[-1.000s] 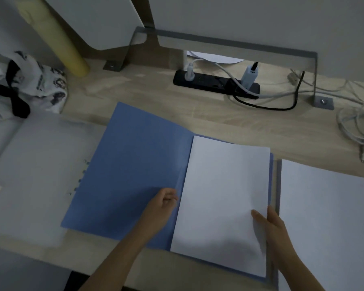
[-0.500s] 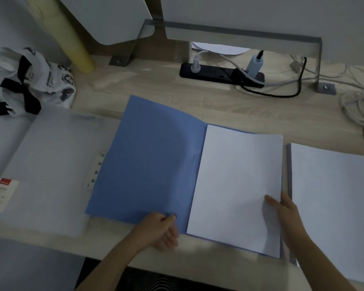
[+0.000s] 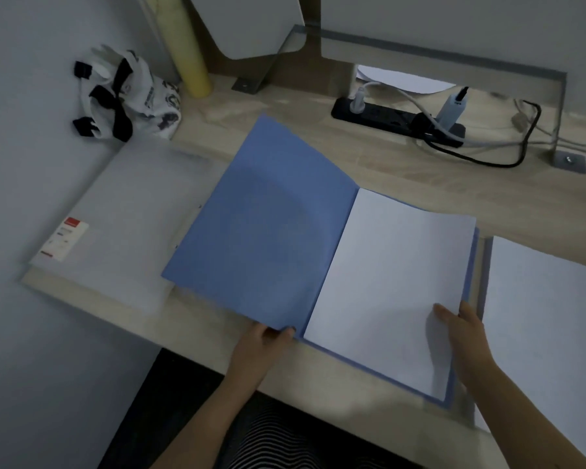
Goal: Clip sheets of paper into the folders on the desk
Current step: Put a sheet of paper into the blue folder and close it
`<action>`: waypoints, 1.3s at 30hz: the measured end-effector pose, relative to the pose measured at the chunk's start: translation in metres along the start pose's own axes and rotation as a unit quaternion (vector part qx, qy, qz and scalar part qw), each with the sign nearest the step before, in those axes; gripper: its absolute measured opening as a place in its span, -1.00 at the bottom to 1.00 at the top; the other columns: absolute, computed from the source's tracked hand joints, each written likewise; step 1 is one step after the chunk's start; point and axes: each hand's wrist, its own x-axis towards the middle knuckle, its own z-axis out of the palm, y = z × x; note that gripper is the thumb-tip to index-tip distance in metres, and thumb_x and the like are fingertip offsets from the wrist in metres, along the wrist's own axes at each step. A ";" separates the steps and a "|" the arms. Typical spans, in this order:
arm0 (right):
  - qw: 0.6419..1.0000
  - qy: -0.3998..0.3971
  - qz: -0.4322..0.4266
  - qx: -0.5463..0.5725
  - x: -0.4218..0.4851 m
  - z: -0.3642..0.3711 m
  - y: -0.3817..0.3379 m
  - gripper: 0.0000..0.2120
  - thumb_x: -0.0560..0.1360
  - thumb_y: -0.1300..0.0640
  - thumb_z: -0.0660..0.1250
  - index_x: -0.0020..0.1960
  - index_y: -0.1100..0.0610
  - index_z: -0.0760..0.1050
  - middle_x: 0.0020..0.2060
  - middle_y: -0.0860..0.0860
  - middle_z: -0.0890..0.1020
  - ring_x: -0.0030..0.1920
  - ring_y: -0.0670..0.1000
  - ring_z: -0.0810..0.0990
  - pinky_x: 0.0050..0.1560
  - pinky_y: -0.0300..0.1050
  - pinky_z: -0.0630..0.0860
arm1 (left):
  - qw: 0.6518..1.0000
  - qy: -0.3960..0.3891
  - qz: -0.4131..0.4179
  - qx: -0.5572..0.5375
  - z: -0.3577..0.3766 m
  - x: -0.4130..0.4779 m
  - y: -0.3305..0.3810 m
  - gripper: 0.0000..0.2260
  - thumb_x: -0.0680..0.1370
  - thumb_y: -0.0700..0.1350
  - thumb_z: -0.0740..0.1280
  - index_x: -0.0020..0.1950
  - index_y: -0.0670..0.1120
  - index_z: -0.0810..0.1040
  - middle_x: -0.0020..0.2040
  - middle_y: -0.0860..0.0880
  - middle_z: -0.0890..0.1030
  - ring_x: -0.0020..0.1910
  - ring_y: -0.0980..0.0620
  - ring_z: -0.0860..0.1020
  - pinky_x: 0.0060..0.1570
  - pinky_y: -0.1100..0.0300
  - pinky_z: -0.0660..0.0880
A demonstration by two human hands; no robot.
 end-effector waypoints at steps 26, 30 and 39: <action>0.996 -0.074 0.006 0.055 -0.010 -0.005 -0.013 -0.72 0.56 0.12 0.19 0.26 0.15 0.40 0.06 0.09 0.57 0.06 0.14 0.54 0.17 0.10 0.42 | 0.945 -0.025 0.213 0.247 0.040 -0.004 0.011 -0.57 0.60 -0.26 0.13 0.47 -0.21 0.17 0.39 0.07 0.28 0.42 0.11 0.20 0.36 0.25 0.22; 0.969 -0.179 0.070 0.154 -0.004 -0.021 -0.019 -0.53 0.53 -0.19 0.09 0.12 0.14 0.55 -0.03 0.14 0.66 -0.07 0.18 0.65 -0.07 0.06 0.56 | 0.869 -0.062 0.325 0.369 0.040 0.008 0.005 -0.40 0.54 -0.13 0.02 0.48 -0.03 -0.25 0.49 0.05 -0.19 0.51 0.12 -0.05 0.45 0.30 0.00; 0.932 -0.212 0.141 0.259 0.003 -0.037 -0.013 -0.45 0.37 -0.23 0.26 0.17 0.14 0.53 -0.04 0.12 0.66 -0.11 0.15 0.67 -0.19 0.05 0.61 | 0.945 -0.082 0.217 0.229 0.048 0.011 0.018 -0.36 0.53 0.16 0.21 0.51 0.05 0.00 0.44 0.20 0.03 0.42 0.25 0.05 0.40 0.32 0.06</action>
